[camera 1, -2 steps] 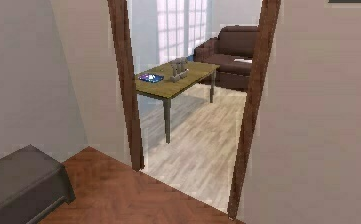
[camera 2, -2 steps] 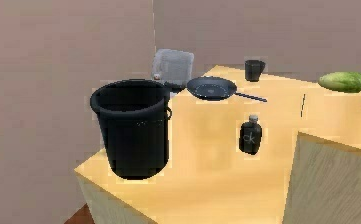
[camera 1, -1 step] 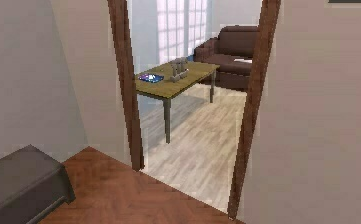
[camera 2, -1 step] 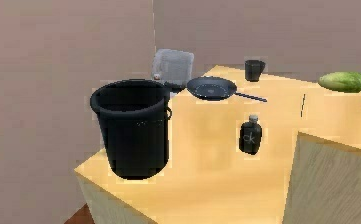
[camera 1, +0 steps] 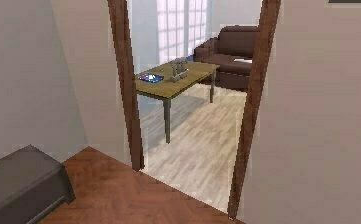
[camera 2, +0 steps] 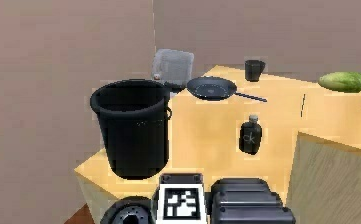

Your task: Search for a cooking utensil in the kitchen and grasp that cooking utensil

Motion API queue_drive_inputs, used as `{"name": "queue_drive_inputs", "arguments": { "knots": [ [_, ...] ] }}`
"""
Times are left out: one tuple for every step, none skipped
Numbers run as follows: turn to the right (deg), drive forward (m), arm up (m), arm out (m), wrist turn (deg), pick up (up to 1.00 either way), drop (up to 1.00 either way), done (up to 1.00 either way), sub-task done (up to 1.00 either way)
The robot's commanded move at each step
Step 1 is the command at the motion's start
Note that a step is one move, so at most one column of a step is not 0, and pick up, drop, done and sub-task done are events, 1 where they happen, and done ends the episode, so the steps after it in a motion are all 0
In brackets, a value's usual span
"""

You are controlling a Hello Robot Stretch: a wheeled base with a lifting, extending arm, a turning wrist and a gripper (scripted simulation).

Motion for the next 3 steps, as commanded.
{"name": "queue_drive_inputs", "arguments": {
  "knots": [
    [0.0, 0.0, 0.0, 0.16, 0.0, 0.0, 0.0, 0.0, 0.0],
    [0.0, 0.0, 0.0, 0.0, 45.0, 0.0, 0.0, 0.0, 0.0],
    [0.0, 0.0, 0.0, 0.0, 45.0, 0.0, 0.0, 0.0, 0.0]
  ]
}}
